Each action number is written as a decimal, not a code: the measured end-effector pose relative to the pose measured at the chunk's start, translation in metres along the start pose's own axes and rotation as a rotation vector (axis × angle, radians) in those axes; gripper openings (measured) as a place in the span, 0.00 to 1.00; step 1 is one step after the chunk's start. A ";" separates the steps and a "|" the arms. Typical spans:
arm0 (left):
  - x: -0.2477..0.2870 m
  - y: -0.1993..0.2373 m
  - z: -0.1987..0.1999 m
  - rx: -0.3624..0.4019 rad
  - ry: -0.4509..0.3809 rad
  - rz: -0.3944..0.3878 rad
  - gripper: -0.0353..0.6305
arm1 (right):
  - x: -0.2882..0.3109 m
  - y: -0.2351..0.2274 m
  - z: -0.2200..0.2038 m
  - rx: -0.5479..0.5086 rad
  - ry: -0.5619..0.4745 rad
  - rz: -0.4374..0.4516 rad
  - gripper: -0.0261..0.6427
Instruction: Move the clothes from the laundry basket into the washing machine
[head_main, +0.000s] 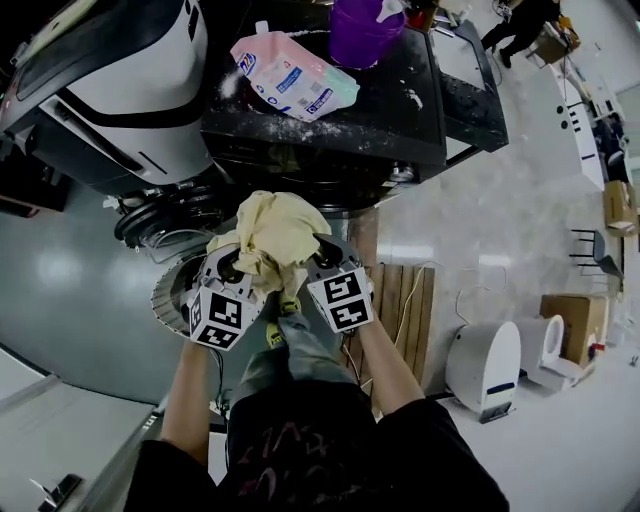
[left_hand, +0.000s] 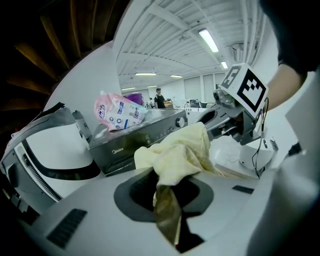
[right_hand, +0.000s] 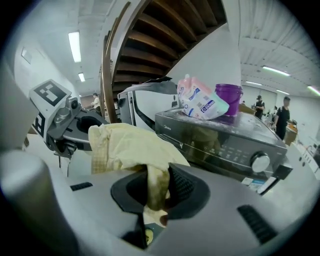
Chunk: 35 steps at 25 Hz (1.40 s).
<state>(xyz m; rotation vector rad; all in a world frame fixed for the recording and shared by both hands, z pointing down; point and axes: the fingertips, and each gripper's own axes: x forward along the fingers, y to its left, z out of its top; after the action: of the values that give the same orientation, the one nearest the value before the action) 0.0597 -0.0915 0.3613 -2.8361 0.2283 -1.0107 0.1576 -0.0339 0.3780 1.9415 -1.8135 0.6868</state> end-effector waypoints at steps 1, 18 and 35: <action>0.002 -0.004 0.004 0.013 -0.013 -0.012 0.16 | -0.005 -0.004 -0.003 0.007 -0.003 -0.018 0.12; 0.094 -0.033 0.039 0.078 -0.092 -0.123 0.16 | -0.007 -0.095 -0.040 0.143 -0.026 -0.162 0.12; 0.239 -0.031 -0.035 -0.024 -0.104 -0.054 0.16 | 0.110 -0.163 -0.138 0.274 -0.066 -0.138 0.12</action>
<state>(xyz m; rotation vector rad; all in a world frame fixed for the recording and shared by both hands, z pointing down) 0.2232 -0.1067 0.5409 -2.9209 0.1553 -0.8732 0.3130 -0.0275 0.5613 2.2657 -1.6752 0.8727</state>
